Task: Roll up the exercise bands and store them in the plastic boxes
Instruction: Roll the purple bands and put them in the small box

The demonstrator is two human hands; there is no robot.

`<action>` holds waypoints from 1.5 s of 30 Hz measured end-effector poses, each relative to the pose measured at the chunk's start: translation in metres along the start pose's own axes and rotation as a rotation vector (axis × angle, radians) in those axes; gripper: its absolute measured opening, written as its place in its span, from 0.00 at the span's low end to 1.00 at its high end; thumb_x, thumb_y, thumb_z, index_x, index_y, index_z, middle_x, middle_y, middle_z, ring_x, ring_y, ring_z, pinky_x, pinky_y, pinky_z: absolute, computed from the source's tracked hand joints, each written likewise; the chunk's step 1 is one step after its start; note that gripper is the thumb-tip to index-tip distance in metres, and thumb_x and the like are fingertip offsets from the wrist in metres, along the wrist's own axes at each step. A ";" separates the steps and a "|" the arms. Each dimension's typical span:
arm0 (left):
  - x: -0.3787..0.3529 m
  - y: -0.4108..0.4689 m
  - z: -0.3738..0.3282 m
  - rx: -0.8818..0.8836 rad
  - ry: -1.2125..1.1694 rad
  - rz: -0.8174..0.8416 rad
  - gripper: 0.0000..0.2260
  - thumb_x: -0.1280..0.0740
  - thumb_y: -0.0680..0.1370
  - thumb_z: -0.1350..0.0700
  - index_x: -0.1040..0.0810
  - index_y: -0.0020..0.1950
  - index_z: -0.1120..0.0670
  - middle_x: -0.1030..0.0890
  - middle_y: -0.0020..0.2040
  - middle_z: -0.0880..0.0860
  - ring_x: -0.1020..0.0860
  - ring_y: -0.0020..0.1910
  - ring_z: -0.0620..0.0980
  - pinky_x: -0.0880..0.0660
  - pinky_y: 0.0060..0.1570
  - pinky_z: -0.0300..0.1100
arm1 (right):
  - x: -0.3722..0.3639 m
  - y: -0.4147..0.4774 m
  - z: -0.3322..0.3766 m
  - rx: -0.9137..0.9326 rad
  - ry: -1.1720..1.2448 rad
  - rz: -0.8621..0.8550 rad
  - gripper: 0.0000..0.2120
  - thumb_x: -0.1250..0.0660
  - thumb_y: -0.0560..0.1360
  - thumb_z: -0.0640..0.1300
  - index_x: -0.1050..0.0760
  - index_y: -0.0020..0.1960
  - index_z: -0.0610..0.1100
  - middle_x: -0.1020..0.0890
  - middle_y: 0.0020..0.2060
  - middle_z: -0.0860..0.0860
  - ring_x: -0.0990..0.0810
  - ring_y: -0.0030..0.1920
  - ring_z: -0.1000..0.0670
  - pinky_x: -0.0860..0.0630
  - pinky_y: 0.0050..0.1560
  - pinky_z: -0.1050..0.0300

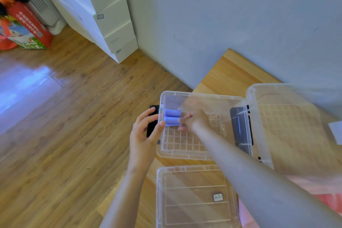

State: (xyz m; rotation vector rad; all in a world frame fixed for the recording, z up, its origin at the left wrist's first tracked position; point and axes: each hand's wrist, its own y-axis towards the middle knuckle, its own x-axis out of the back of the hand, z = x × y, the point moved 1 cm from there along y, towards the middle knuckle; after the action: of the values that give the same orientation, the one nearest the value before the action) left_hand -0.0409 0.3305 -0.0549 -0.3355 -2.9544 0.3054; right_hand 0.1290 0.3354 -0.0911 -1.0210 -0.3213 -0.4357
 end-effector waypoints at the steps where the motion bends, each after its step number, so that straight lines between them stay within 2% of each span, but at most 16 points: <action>1: 0.000 0.000 0.000 0.005 -0.002 0.002 0.09 0.32 0.70 0.39 0.17 0.48 0.36 0.24 0.63 0.35 0.27 0.66 0.41 0.29 0.65 0.57 | 0.000 0.000 0.000 -0.013 0.019 0.002 0.09 0.30 0.73 0.39 0.28 0.38 0.43 0.18 0.25 0.49 0.15 0.36 0.49 0.21 0.54 0.51; 3: 0.000 0.000 0.001 0.012 -0.004 0.004 0.09 0.32 0.70 0.39 0.17 0.48 0.36 0.25 0.64 0.35 0.27 0.66 0.42 0.28 0.64 0.58 | 0.000 0.001 -0.001 -0.032 0.069 0.020 0.09 0.29 0.73 0.38 0.27 0.37 0.42 0.18 0.24 0.48 0.15 0.37 0.48 0.21 0.55 0.51; 6: 0.001 0.000 0.002 0.023 -0.013 0.013 0.10 0.32 0.71 0.38 0.17 0.49 0.36 0.25 0.64 0.35 0.25 0.65 0.47 0.27 0.60 0.64 | 0.003 0.000 -0.003 -0.056 0.131 0.056 0.08 0.29 0.73 0.37 0.27 0.38 0.41 0.17 0.31 0.45 0.15 0.36 0.48 0.21 0.55 0.54; 12: 0.002 0.001 0.002 0.033 -0.024 0.015 0.11 0.32 0.71 0.38 0.17 0.50 0.37 0.25 0.64 0.35 0.24 0.64 0.50 0.26 0.57 0.67 | 0.007 -0.002 -0.003 -0.089 0.231 0.091 0.08 0.29 0.73 0.33 0.27 0.39 0.40 0.18 0.35 0.42 0.17 0.34 0.48 0.21 0.45 0.62; 15: 0.001 0.001 0.003 0.033 -0.028 0.016 0.10 0.32 0.71 0.38 0.17 0.49 0.37 0.25 0.64 0.35 0.24 0.64 0.52 0.26 0.56 0.68 | 0.007 -0.002 -0.003 -0.101 0.263 0.096 0.08 0.29 0.72 0.33 0.27 0.39 0.40 0.18 0.34 0.42 0.16 0.35 0.47 0.20 0.49 0.61; 18: 0.000 0.001 0.003 0.034 -0.032 0.012 0.10 0.32 0.70 0.38 0.17 0.49 0.37 0.25 0.64 0.35 0.24 0.64 0.50 0.26 0.57 0.67 | 0.007 -0.003 -0.002 -0.100 0.259 0.095 0.09 0.29 0.72 0.33 0.28 0.38 0.40 0.18 0.35 0.42 0.17 0.35 0.47 0.20 0.47 0.61; 23: 0.000 0.001 0.002 0.028 -0.035 0.006 0.11 0.32 0.70 0.39 0.17 0.49 0.38 0.24 0.64 0.36 0.26 0.66 0.44 0.27 0.62 0.61 | 0.004 -0.005 0.001 -0.076 0.109 0.091 0.09 0.30 0.74 0.35 0.29 0.38 0.40 0.19 0.33 0.42 0.18 0.32 0.46 0.18 0.47 0.53; 27: 0.000 0.002 0.002 0.029 -0.034 0.009 0.11 0.32 0.70 0.39 0.16 0.50 0.39 0.24 0.64 0.37 0.26 0.65 0.44 0.27 0.62 0.61 | 0.004 -0.004 0.001 -0.053 0.023 0.088 0.09 0.30 0.74 0.38 0.29 0.39 0.41 0.19 0.31 0.44 0.19 0.31 0.46 0.18 0.49 0.50; 32: 0.000 0.002 0.001 0.026 -0.044 0.009 0.09 0.30 0.72 0.44 0.16 0.50 0.44 0.23 0.63 0.38 0.26 0.65 0.43 0.28 0.64 0.59 | 0.007 -0.004 0.002 -0.069 0.038 0.118 0.08 0.30 0.74 0.37 0.29 0.40 0.40 0.20 0.34 0.43 0.19 0.33 0.46 0.18 0.48 0.53; 37: 0.000 0.002 0.002 0.016 -0.042 0.008 0.13 0.31 0.70 0.40 0.16 0.50 0.44 0.23 0.63 0.38 0.26 0.65 0.43 0.28 0.63 0.60 | 0.010 -0.005 0.004 -0.077 0.052 0.067 0.10 0.34 0.75 0.33 0.29 0.37 0.41 0.19 0.38 0.40 0.21 0.30 0.46 0.20 0.42 0.56; 39: 0.000 0.002 0.002 0.016 -0.041 0.008 0.12 0.30 0.71 0.42 0.16 0.50 0.45 0.23 0.63 0.39 0.26 0.65 0.43 0.28 0.64 0.59 | 0.009 -0.006 0.005 -0.097 0.097 0.053 0.11 0.36 0.76 0.30 0.29 0.36 0.40 0.19 0.39 0.39 0.21 0.29 0.45 0.20 0.43 0.54; 41: -0.001 0.002 0.001 0.018 -0.036 0.005 0.12 0.30 0.71 0.42 0.16 0.50 0.44 0.23 0.63 0.39 0.26 0.65 0.43 0.28 0.64 0.59 | 0.009 -0.006 0.006 -0.105 0.116 0.047 0.12 0.36 0.74 0.28 0.28 0.35 0.40 0.20 0.38 0.39 0.21 0.30 0.44 0.19 0.44 0.53; 44: 0.000 0.002 0.000 0.012 -0.024 0.002 0.12 0.31 0.70 0.39 0.16 0.49 0.41 0.23 0.63 0.40 0.25 0.65 0.44 0.27 0.63 0.59 | 0.010 -0.007 0.004 -0.097 0.092 0.032 0.13 0.36 0.74 0.27 0.27 0.35 0.40 0.19 0.39 0.40 0.19 0.30 0.43 0.19 0.38 0.56; 45: 0.000 0.002 0.000 0.007 -0.014 0.000 0.12 0.31 0.70 0.39 0.16 0.49 0.41 0.23 0.63 0.40 0.25 0.65 0.43 0.27 0.63 0.59 | 0.011 -0.007 0.003 -0.088 0.073 0.027 0.12 0.36 0.74 0.28 0.27 0.35 0.40 0.18 0.39 0.40 0.18 0.31 0.43 0.18 0.39 0.54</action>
State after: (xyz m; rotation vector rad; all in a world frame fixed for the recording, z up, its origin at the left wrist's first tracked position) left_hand -0.0407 0.3324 -0.0551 -0.3340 -2.9662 0.3194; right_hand 0.1344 0.3326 -0.0795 -1.0916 -0.2244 -0.4647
